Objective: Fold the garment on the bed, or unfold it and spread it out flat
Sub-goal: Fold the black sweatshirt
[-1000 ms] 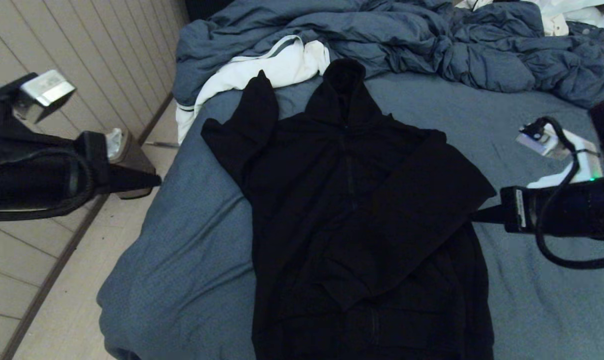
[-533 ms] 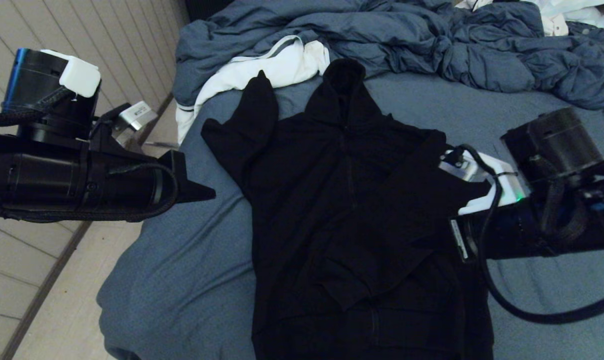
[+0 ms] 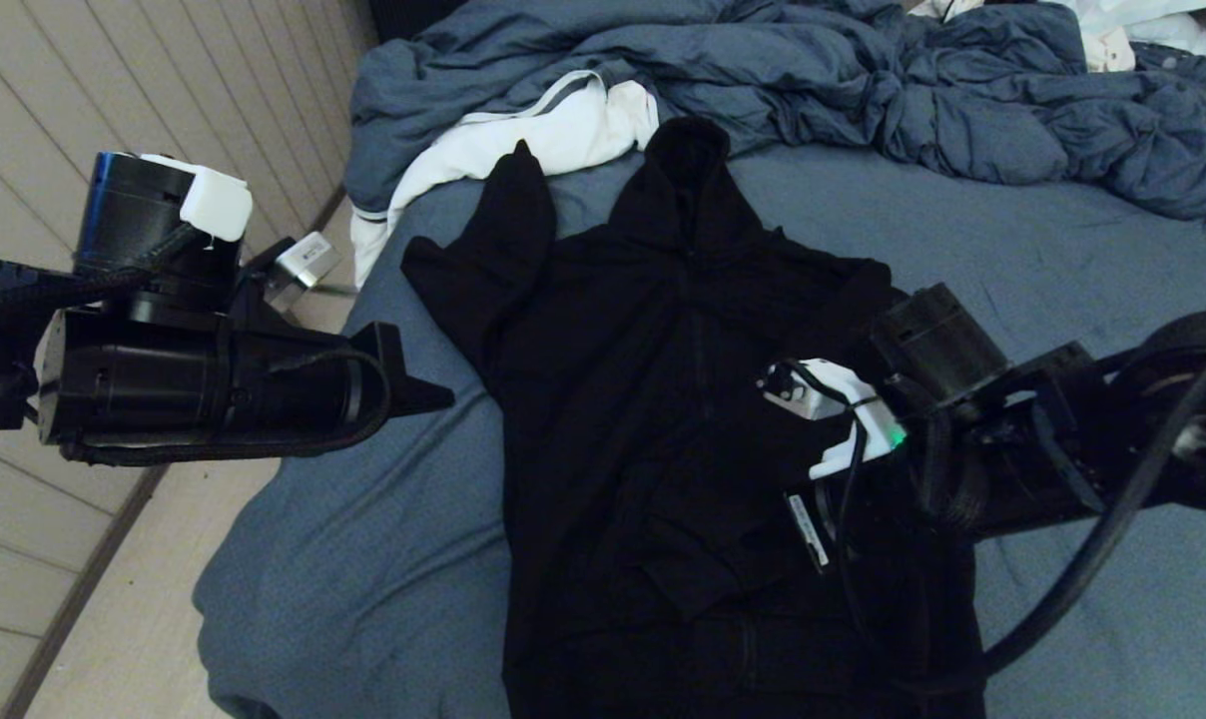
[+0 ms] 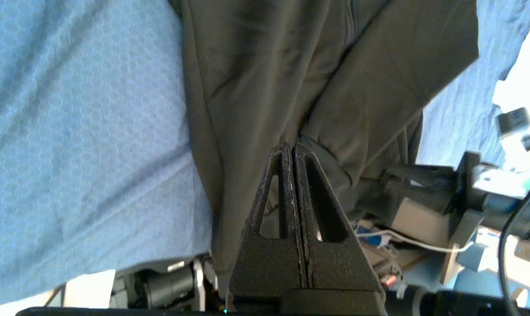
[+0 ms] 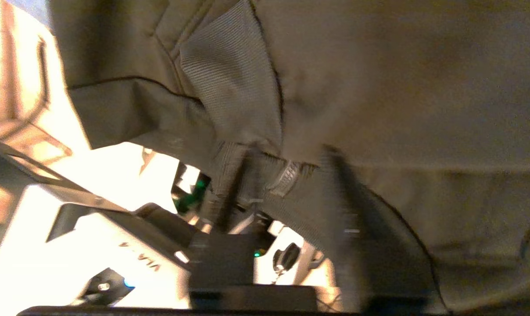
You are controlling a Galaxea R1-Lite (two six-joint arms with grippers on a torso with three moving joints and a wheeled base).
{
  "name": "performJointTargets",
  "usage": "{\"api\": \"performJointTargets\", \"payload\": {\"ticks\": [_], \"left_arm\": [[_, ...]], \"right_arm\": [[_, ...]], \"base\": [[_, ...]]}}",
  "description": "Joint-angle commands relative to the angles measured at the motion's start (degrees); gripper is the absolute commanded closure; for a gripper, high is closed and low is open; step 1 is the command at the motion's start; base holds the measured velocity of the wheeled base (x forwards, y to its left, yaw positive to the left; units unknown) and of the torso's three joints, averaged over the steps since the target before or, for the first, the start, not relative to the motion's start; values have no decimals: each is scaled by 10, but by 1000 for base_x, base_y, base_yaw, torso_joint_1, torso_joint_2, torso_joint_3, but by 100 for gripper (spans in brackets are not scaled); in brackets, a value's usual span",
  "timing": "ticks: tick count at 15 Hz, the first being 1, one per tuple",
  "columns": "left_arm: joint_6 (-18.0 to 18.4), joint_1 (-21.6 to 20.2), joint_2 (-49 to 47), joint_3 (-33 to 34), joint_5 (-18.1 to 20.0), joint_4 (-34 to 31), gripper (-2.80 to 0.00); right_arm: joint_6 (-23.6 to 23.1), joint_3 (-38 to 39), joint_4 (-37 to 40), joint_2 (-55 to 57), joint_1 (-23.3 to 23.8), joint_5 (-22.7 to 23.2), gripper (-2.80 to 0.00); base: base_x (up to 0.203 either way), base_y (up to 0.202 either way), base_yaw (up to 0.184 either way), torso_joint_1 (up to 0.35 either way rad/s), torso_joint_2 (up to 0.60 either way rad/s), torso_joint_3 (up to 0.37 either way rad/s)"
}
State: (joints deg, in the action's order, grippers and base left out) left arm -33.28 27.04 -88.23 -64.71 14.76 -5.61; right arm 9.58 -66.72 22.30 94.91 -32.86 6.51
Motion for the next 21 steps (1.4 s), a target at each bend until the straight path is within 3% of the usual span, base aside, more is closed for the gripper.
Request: {"api": "performJointTargets", "payload": {"ticks": [1,10,17,18,21], "left_arm": [[-6,0,-3,19,0,18,0],[-13,-1,6,57,-1,47,0],[-13,-1,6,69,-1,54,0],[-13,-1,4,69,0,53,0],[-13,-1,1,70,1,54,0]], "right_arm": [[-3,-11,1,23,-13,-8,-280],[-40,-37,-1,111,-58,-126,-280],[-41,-58,-23,158,-62,-158,-280],[-42,-58,-23,160,-61,-159,0],[-41,-59,-23,155,-61,-167,0]], "base": [[0,0,0,0,0,0],[0,0,0,0,0,0],[0,0,0,0,0,0],[0,0,0,0,0,0],[0,0,0,0,0,0]]}}
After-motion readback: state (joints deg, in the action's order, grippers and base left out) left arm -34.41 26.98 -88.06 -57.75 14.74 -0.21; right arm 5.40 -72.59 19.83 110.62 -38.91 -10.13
